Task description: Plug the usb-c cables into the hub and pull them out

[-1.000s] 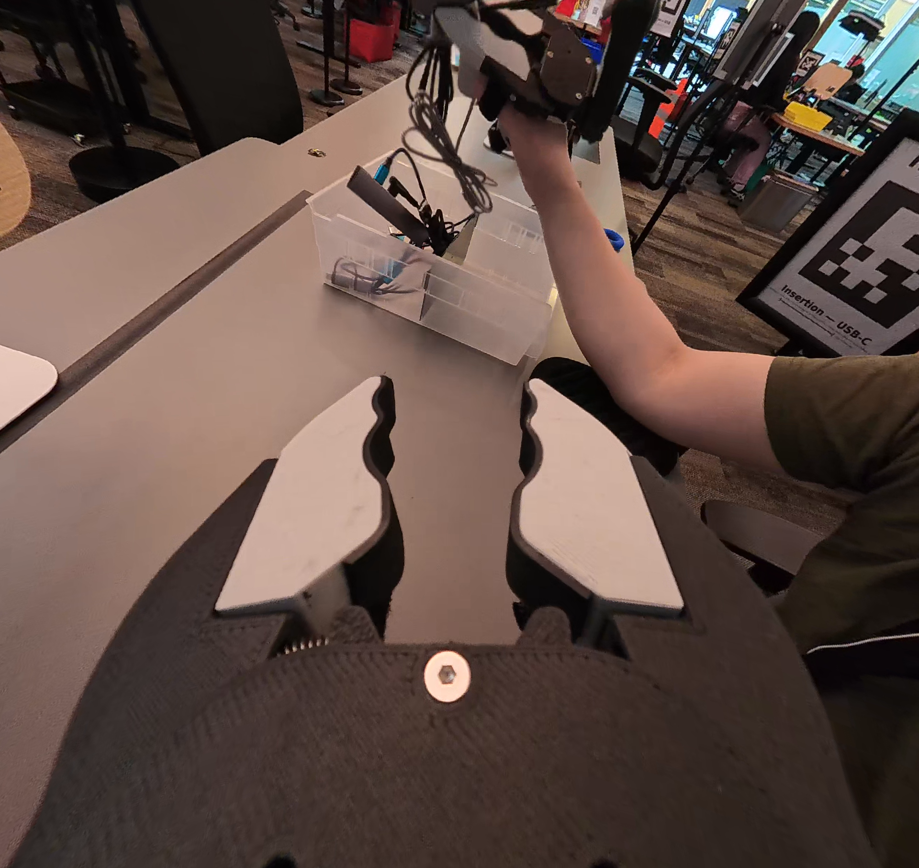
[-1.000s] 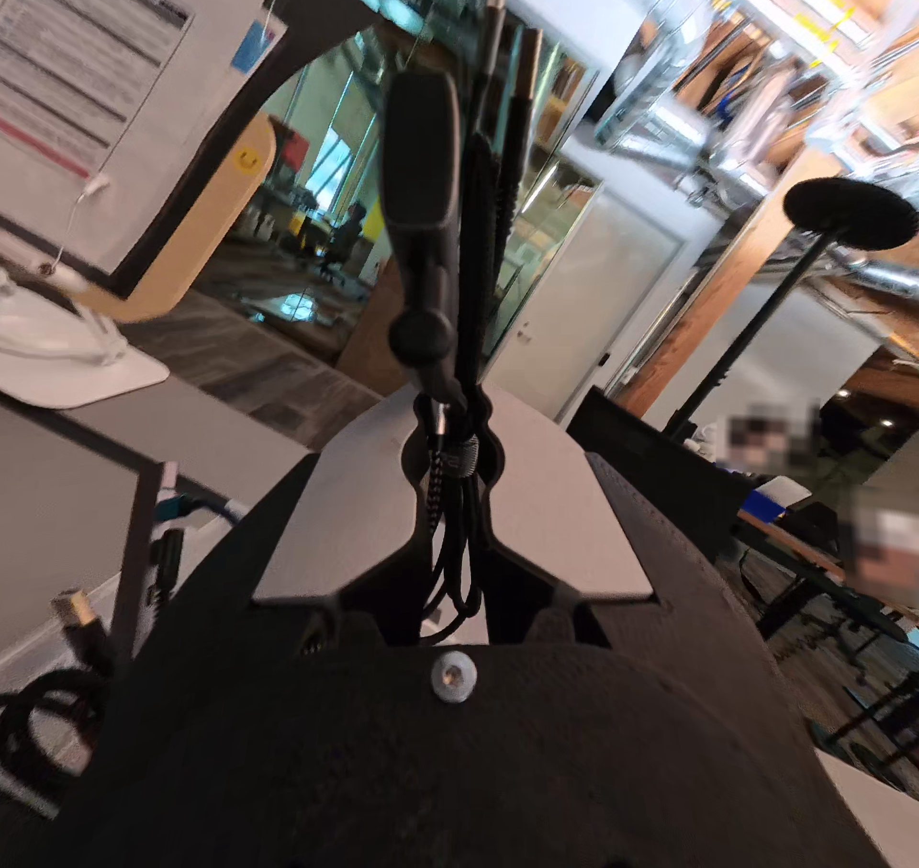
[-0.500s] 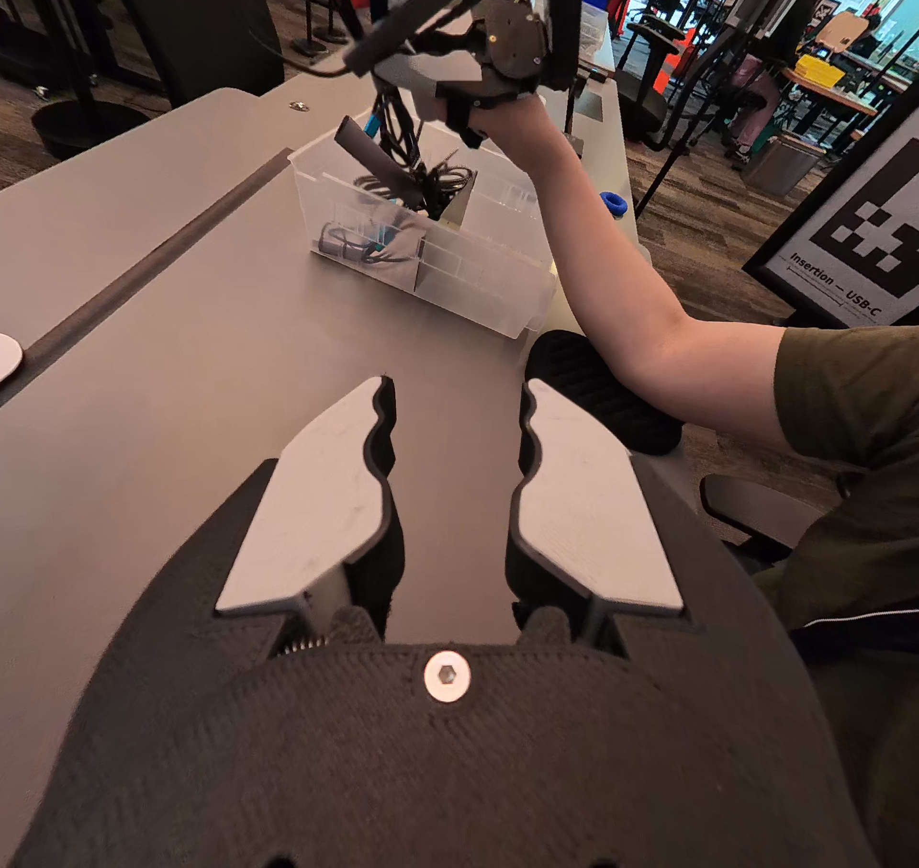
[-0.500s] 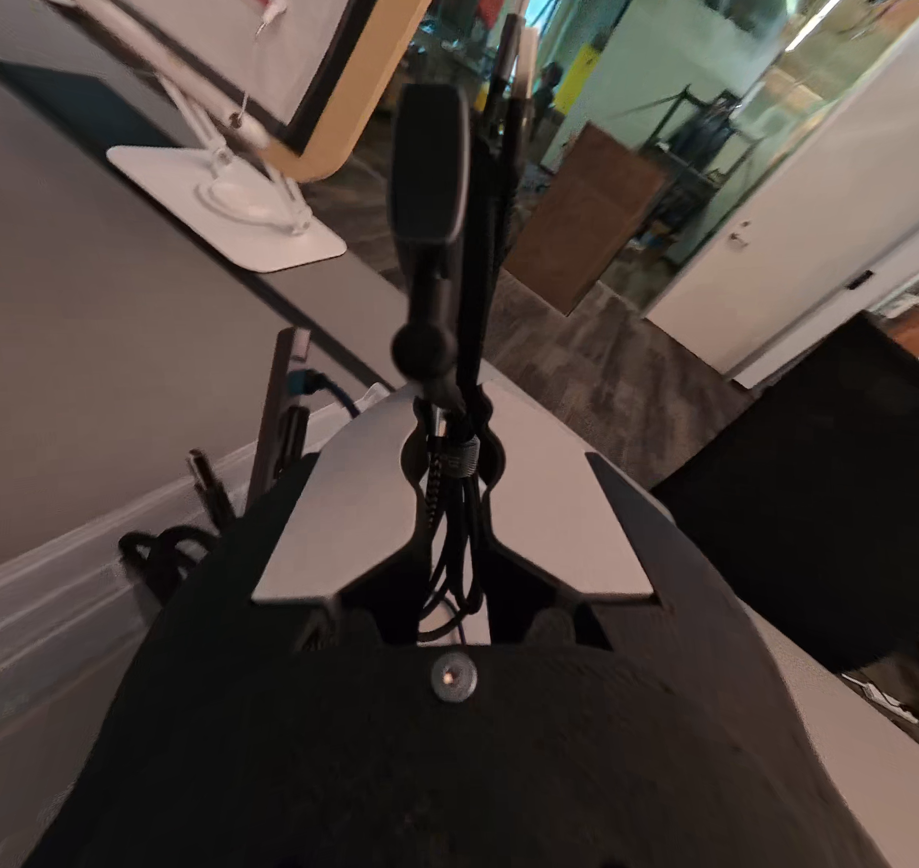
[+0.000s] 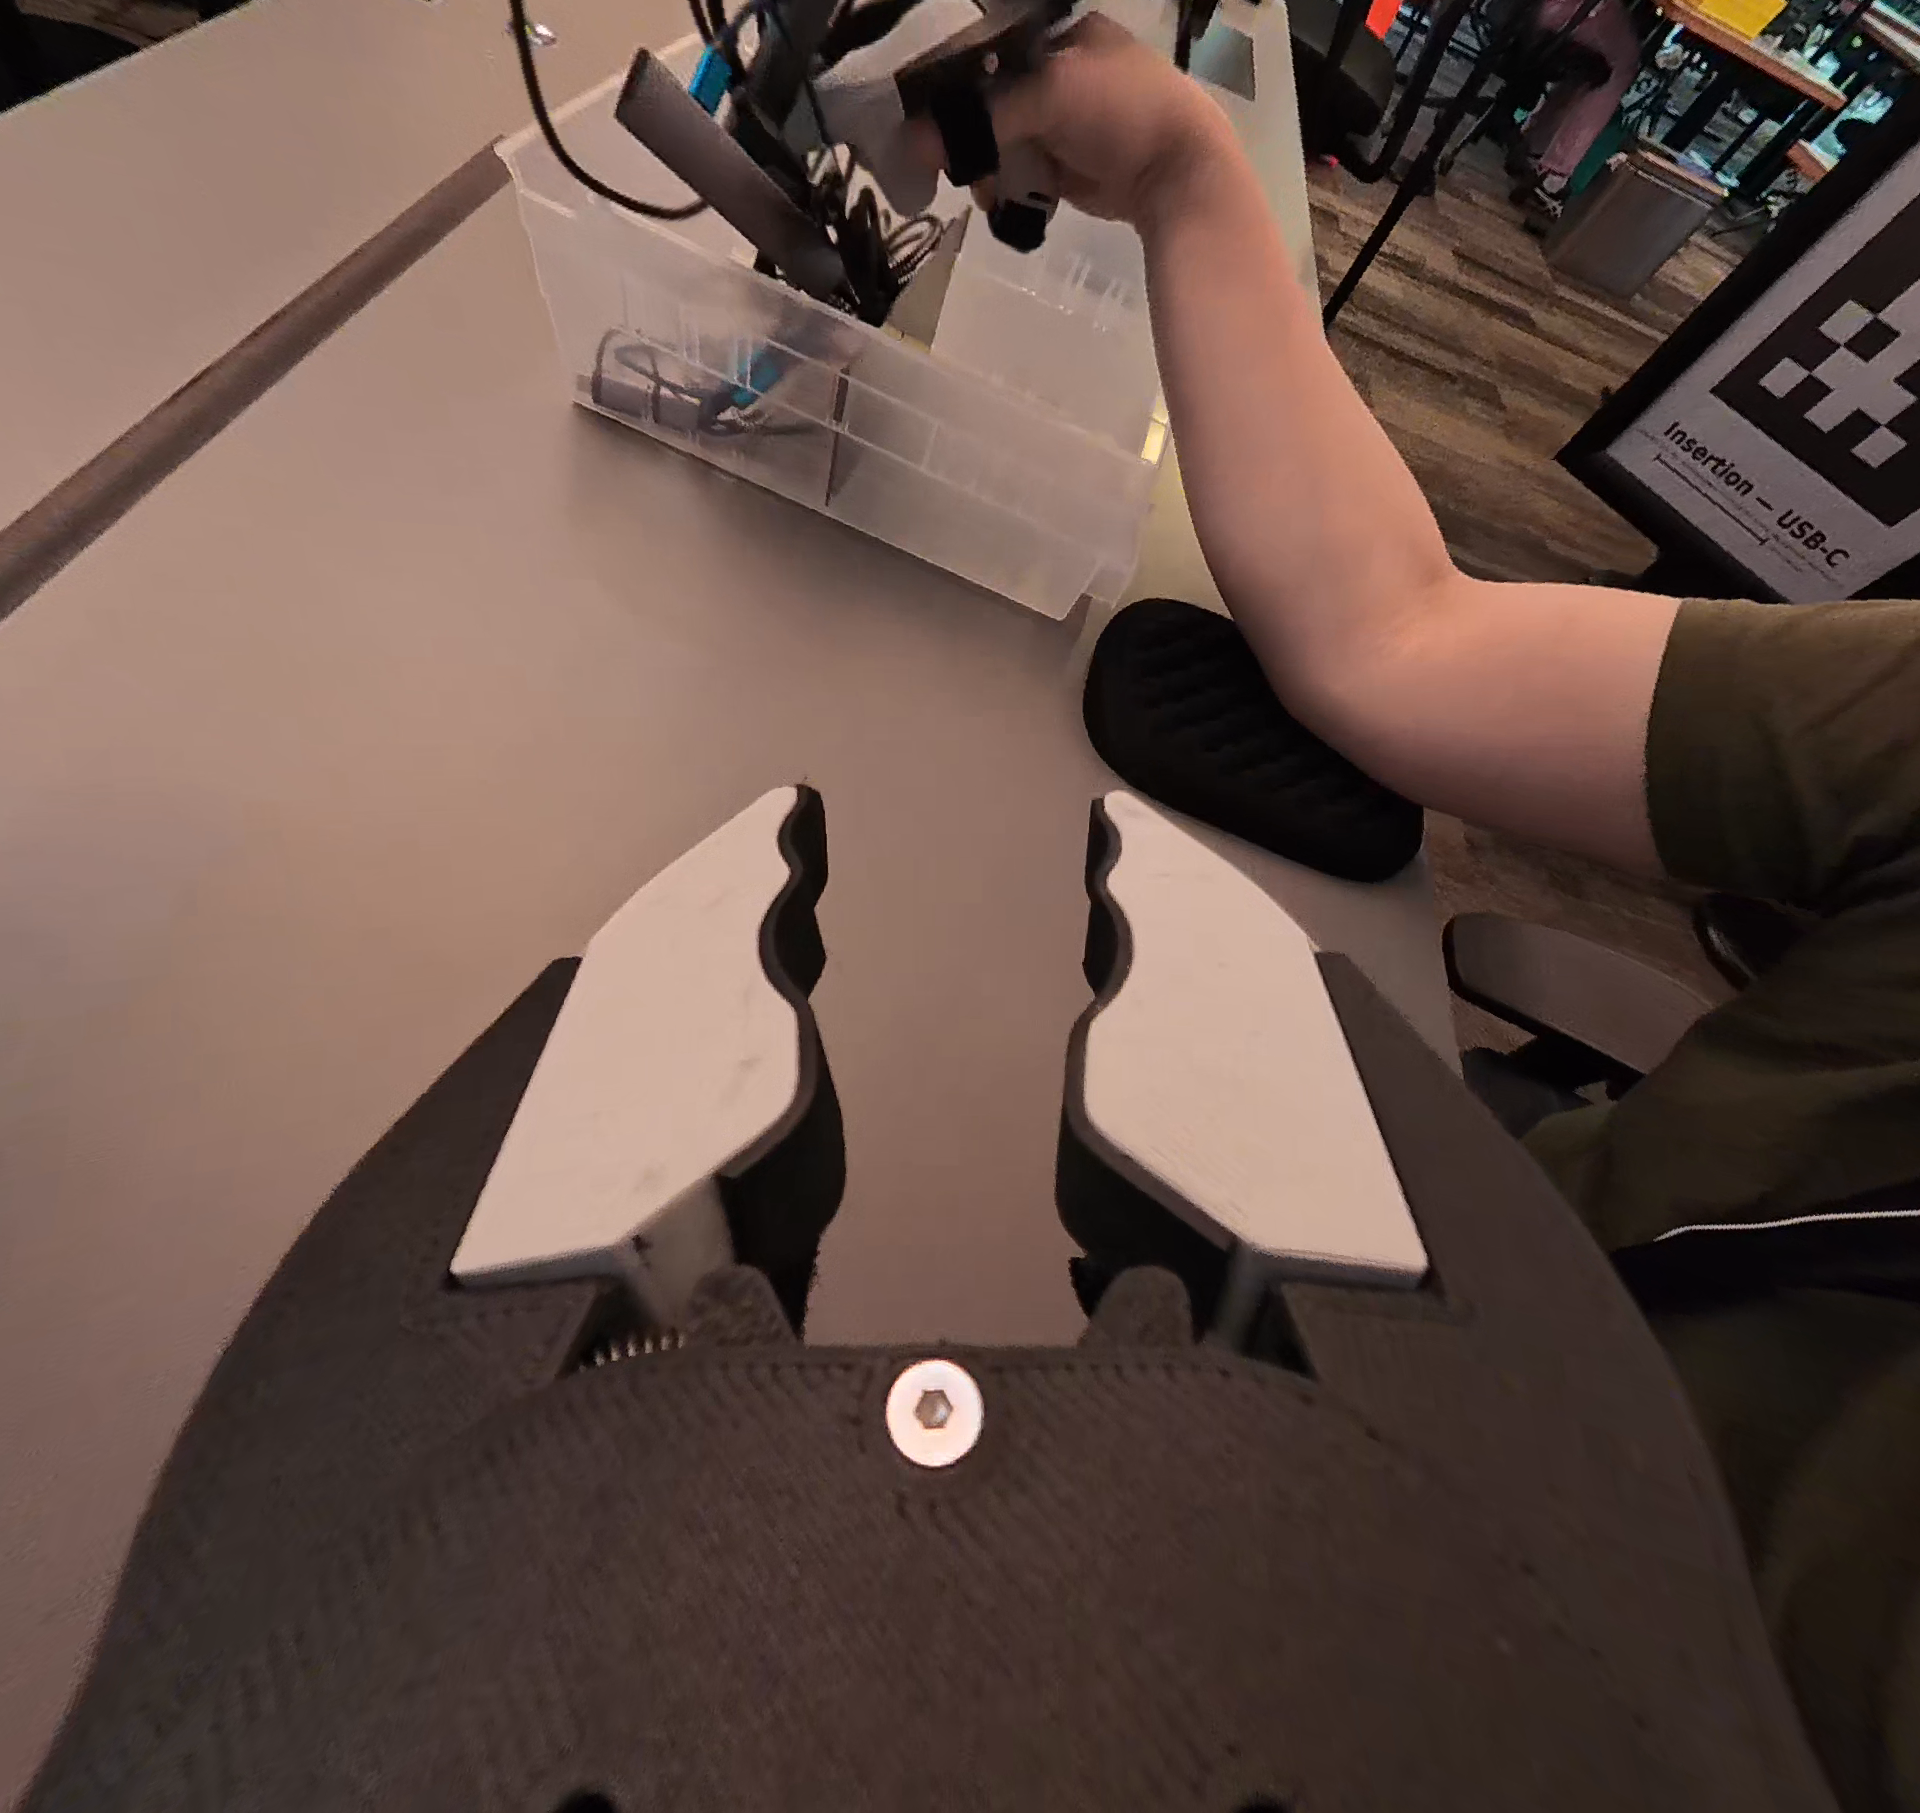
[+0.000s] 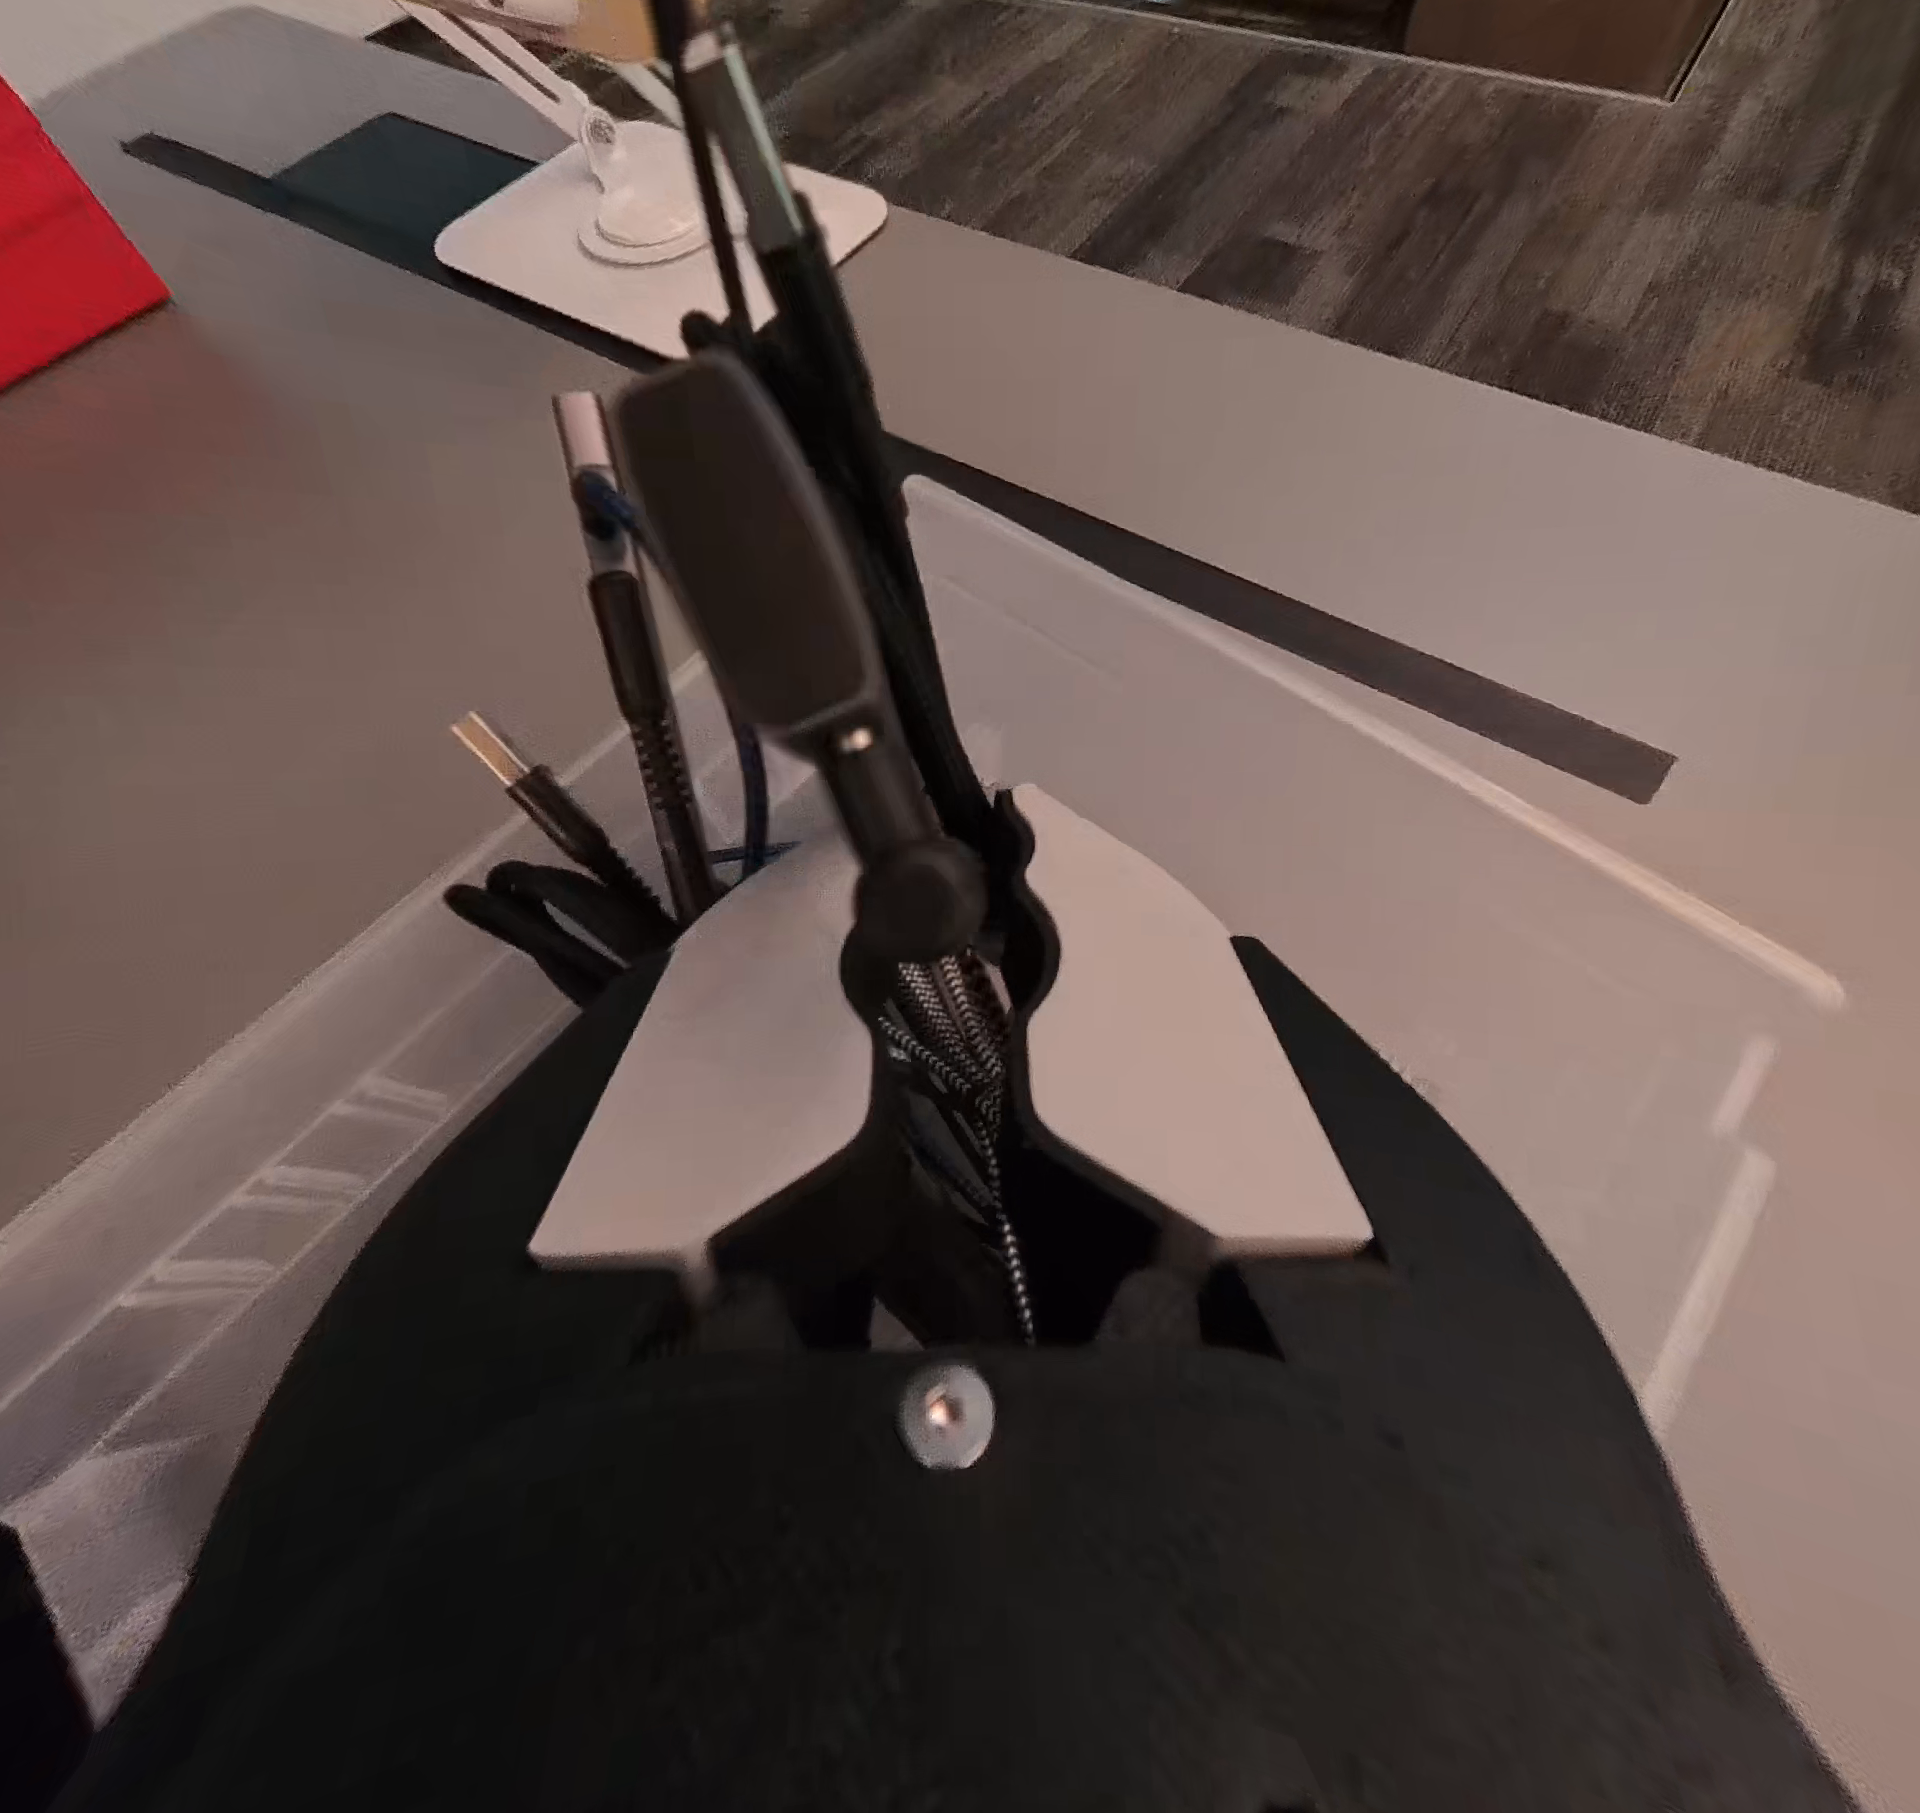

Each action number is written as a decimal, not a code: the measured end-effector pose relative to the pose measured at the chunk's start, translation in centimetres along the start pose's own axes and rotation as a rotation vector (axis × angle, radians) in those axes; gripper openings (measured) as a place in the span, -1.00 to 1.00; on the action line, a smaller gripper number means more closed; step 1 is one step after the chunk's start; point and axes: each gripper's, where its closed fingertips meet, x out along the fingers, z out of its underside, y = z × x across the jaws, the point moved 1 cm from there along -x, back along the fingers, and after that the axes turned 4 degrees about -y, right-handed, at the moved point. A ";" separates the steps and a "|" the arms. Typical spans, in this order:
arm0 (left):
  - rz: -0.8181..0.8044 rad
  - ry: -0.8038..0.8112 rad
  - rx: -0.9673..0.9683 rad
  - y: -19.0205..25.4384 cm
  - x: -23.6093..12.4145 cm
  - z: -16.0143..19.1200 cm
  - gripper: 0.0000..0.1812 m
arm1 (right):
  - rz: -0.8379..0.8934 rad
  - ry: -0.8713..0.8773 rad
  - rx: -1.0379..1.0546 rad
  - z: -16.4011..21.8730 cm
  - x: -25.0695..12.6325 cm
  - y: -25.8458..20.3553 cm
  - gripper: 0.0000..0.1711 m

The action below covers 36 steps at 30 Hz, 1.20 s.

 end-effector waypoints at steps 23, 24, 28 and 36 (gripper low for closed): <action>0.042 -0.052 -0.021 0.3 1.3 0.9 -0.48 | 0.276 -0.025 -0.177 -3.1 -1.1 0.5 -0.48; 0.043 -0.053 -0.021 0.3 1.4 1.0 -0.48 | 0.292 0.009 -0.175 -3.9 -1.4 0.4 -0.49; 0.041 -0.052 -0.018 0.3 1.4 0.9 -0.48 | 0.388 0.069 -0.113 -5.0 -1.9 1.8 -0.54; 0.041 -0.050 -0.025 0.2 1.3 0.9 -0.49 | 0.321 0.030 0.013 -2.5 -1.3 3.0 -0.58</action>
